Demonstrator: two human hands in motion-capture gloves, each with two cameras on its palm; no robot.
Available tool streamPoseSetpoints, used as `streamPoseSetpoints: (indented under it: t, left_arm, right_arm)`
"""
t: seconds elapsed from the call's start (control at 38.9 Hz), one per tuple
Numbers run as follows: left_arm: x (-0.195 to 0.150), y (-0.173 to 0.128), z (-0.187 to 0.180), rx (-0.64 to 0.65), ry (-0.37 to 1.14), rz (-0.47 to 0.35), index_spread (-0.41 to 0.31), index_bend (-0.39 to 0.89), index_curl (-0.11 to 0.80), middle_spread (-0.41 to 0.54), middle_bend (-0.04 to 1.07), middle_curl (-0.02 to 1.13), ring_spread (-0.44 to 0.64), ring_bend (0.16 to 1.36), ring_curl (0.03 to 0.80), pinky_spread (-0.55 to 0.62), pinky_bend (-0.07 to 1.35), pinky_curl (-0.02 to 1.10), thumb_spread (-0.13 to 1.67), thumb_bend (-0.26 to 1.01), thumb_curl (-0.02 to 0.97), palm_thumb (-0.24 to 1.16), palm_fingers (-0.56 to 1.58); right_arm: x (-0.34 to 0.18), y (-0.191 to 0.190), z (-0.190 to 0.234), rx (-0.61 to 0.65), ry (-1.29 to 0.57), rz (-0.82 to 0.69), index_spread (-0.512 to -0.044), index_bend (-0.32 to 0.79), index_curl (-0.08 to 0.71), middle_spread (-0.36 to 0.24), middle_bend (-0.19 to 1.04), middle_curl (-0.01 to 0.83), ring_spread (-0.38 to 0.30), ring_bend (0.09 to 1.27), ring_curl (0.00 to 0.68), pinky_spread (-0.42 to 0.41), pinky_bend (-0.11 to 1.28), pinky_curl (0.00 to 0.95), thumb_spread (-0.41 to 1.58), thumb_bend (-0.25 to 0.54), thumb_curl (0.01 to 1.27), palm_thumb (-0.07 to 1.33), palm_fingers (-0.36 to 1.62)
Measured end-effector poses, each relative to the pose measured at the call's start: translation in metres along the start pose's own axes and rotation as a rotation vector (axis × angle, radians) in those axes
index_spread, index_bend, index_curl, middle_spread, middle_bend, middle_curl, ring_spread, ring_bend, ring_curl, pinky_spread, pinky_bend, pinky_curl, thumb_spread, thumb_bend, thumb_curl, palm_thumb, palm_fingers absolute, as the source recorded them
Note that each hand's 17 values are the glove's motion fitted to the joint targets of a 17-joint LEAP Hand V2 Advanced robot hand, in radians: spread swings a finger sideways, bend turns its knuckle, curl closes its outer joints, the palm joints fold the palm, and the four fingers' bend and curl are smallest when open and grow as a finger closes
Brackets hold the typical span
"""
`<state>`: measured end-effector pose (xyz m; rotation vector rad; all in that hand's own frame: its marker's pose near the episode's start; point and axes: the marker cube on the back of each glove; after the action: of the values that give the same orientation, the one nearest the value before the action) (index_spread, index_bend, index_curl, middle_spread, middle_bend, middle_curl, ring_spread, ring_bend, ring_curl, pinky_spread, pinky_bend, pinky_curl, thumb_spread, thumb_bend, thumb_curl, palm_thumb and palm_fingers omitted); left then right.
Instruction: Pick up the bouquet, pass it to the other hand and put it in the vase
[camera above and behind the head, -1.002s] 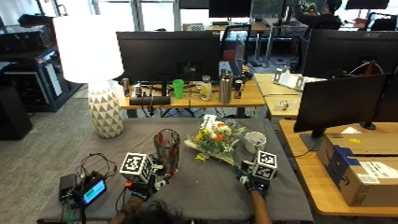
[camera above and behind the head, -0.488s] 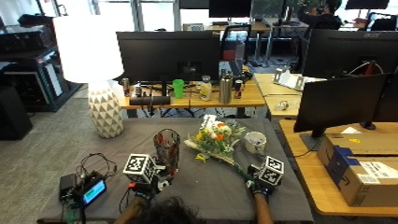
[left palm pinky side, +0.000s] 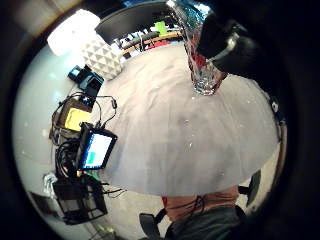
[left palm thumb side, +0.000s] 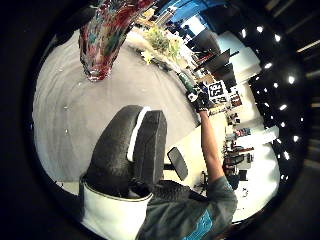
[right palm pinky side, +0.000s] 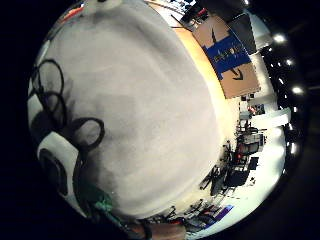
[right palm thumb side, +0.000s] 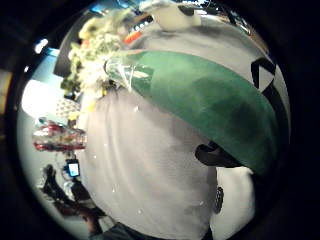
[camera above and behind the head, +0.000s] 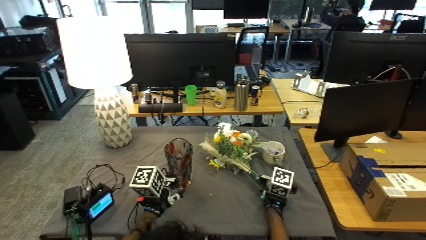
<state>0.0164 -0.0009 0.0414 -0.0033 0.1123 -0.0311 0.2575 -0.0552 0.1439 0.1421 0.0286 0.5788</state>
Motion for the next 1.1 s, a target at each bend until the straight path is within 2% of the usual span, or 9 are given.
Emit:
streamPoseSetpoints:
  t: [0.1, 0.23, 0.49, 0.62, 0.72, 0.77, 0.85, 0.92, 1.1]
  left_arm:
    - [0.003, -0.003, -0.007, 0.021, 0.012, 0.008, -0.062, 0.11, 0.239, 0.021, 0.21, 0.39, 0.15, 0.55, 0.309, 0.31, 0.35, 0.37, 1.09, -0.02, 0.251, 0.11, 0.46]
    - [0.017, -0.011, -0.019, 0.051, 0.071, 0.040, -0.058, 0.12, 0.244, 0.019, 0.21, 0.39, 0.15, 0.54, 0.309, 0.31, 0.35, 0.37, 1.10, -0.02, 0.253, 0.11, 0.47]
    - [0.069, -0.040, -0.056, 0.123, 0.357, 0.155, -0.065, 0.14, 0.262, -0.002, 0.21, 0.40, 0.13, 0.53, 0.307, 0.28, 0.33, 0.37, 1.11, -0.01, 0.261, 0.14, 0.54]
    - [0.089, -0.057, -0.071, 0.137, 0.545, 0.193, -0.077, 0.15, 0.275, -0.032, 0.21, 0.40, 0.10, 0.51, 0.306, 0.24, 0.32, 0.38, 1.11, -0.01, 0.274, 0.18, 0.61]
    - [0.113, -0.074, -0.091, 0.159, 0.802, 0.302, -0.085, 0.14, 0.283, -0.061, 0.21, 0.40, 0.07, 0.50, 0.309, 0.21, 0.31, 0.38, 1.10, 0.00, 0.287, 0.23, 0.65]
    - [0.119, -0.084, -0.096, 0.165, 0.888, 0.313, -0.092, 0.14, 0.285, -0.079, 0.21, 0.40, 0.05, 0.51, 0.312, 0.19, 0.30, 0.38, 1.09, 0.00, 0.297, 0.26, 0.68]
    - [0.122, -0.094, -0.098, 0.141, 0.931, 0.246, -0.097, 0.13, 0.288, -0.098, 0.21, 0.41, 0.03, 0.51, 0.313, 0.16, 0.30, 0.38, 1.07, -0.01, 0.306, 0.29, 0.70]
    - [0.130, -0.100, -0.103, 0.120, 0.989, 0.230, -0.101, 0.13, 0.291, -0.119, 0.21, 0.41, 0.00, 0.51, 0.320, 0.14, 0.29, 0.39, 1.05, 0.01, 0.326, 0.35, 0.73]
    - [0.147, -0.115, -0.111, 0.102, 1.072, 0.317, -0.080, 0.10, 0.279, -0.123, 0.19, 0.43, -0.01, 0.51, 0.339, 0.13, 0.31, 0.41, 1.01, 0.00, 0.354, 0.46, 0.65]
  right_arm:
    - [0.000, 0.005, -0.012, 0.047, -0.078, 0.018, -0.246, 0.19, 0.361, -0.127, 0.59, 0.503, -0.164, 0.83, 0.464, -0.220, 0.60, 0.404, 0.75, -0.016, 0.54, 0.96, 1.47]
    - [-0.005, 0.007, -0.038, 0.126, -0.206, 0.018, -0.238, 0.20, 0.392, -0.150, 0.66, 0.540, -0.183, 0.91, 0.506, -0.258, 0.65, 0.431, 0.73, -0.021, 0.56, 0.96, 1.47]
    - [-0.051, 0.030, -0.119, 0.264, -0.592, -0.073, -0.236, 0.22, 0.451, -0.163, 0.74, 0.580, -0.193, 0.97, 0.537, -0.292, 0.70, 0.461, 0.71, -0.021, 0.60, 0.97, 1.42]
    - [-0.081, 0.044, -0.147, 0.277, -0.769, -0.139, -0.235, 0.22, 0.475, -0.167, 0.75, 0.591, -0.194, 0.99, 0.544, -0.296, 0.72, 0.471, 0.72, -0.022, 0.62, 0.97, 1.40]
    - [-0.113, 0.057, -0.168, 0.293, -0.942, -0.232, -0.236, 0.23, 0.491, -0.169, 0.76, 0.596, -0.193, 0.99, 0.547, -0.298, 0.73, 0.476, 0.72, -0.024, 0.63, 0.97, 1.39]
    - [-0.127, 0.065, -0.178, 0.294, -1.017, -0.276, -0.237, 0.23, 0.499, -0.170, 0.77, 0.601, -0.194, 1.00, 0.548, -0.298, 0.73, 0.478, 0.73, -0.022, 0.63, 0.97, 1.39]
    - [-0.146, 0.074, -0.188, 0.281, -1.107, -0.332, -0.238, 0.23, 0.510, -0.171, 0.77, 0.605, -0.194, 1.00, 0.549, -0.300, 0.74, 0.482, 0.73, -0.023, 0.64, 0.97, 1.38]
    - [-0.163, 0.079, -0.191, 0.274, -1.175, -0.396, -0.239, 0.23, 0.521, -0.172, 0.79, 0.610, -0.195, 1.01, 0.551, -0.301, 0.74, 0.483, 0.74, -0.022, 0.64, 0.97, 1.39]
    - [-0.202, 0.097, -0.201, 0.198, -1.353, -0.483, -0.238, 0.23, 0.542, -0.171, 0.80, 0.619, -0.195, 1.01, 0.552, -0.302, 0.74, 0.487, 0.76, -0.020, 0.65, 0.97, 1.38]
